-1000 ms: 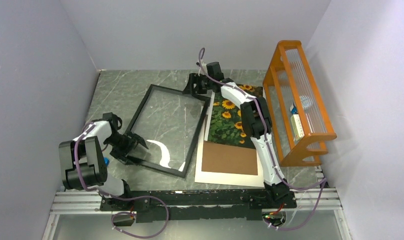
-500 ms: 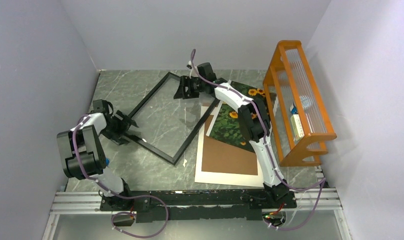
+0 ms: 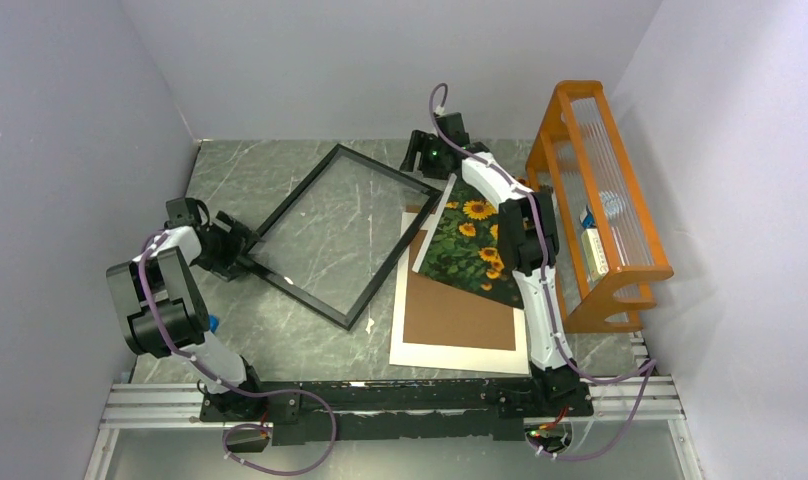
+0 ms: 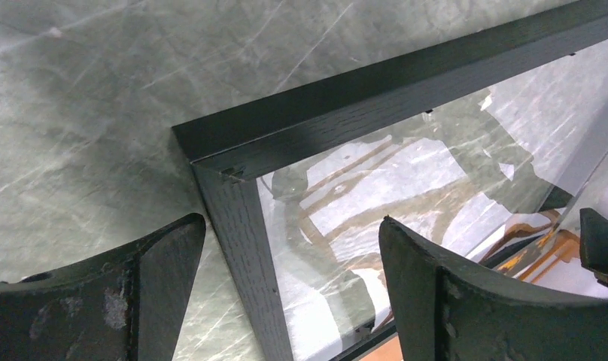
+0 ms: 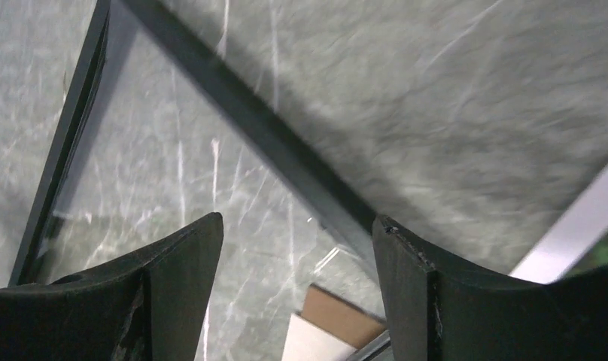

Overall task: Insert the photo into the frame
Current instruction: Adjust the photo frame at the center of the board.

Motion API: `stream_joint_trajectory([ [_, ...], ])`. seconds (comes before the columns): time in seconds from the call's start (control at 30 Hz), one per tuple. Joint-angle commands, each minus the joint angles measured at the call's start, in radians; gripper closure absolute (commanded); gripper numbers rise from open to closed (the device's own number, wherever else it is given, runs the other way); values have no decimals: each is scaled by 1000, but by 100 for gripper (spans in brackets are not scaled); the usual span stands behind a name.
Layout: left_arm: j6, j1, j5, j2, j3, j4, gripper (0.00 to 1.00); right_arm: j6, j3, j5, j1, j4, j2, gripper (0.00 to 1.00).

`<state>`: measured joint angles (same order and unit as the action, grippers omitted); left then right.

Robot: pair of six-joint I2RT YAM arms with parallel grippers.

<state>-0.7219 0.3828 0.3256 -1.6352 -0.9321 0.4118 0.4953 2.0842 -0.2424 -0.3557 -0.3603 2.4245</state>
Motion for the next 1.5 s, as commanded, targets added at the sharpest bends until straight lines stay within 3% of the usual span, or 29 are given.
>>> stream_joint_trajectory([
  [0.0, -4, -1, 56, -19, 2, -36, 9, -4, 134, 89, 18, -65, 45, 23],
  [0.17, -7, -1, 72, -27, 17, -31, 9, -24, 209, 10, 28, -120, 109, 23],
  [0.5, 27, 19, 46, -96, -90, -21, 8, -56, 72, -174, 19, -130, 70, 23],
  [0.9, 41, 74, 54, -240, -268, -105, 9, -42, -182, -384, -50, 19, -63, 25],
  [1.27, 78, 75, 213, -425, -391, -132, 13, -85, -442, -407, -154, 81, -241, 28],
  [1.47, 116, 76, 132, -418, -394, -67, 13, -133, -475, -290, -163, 43, -288, 28],
])
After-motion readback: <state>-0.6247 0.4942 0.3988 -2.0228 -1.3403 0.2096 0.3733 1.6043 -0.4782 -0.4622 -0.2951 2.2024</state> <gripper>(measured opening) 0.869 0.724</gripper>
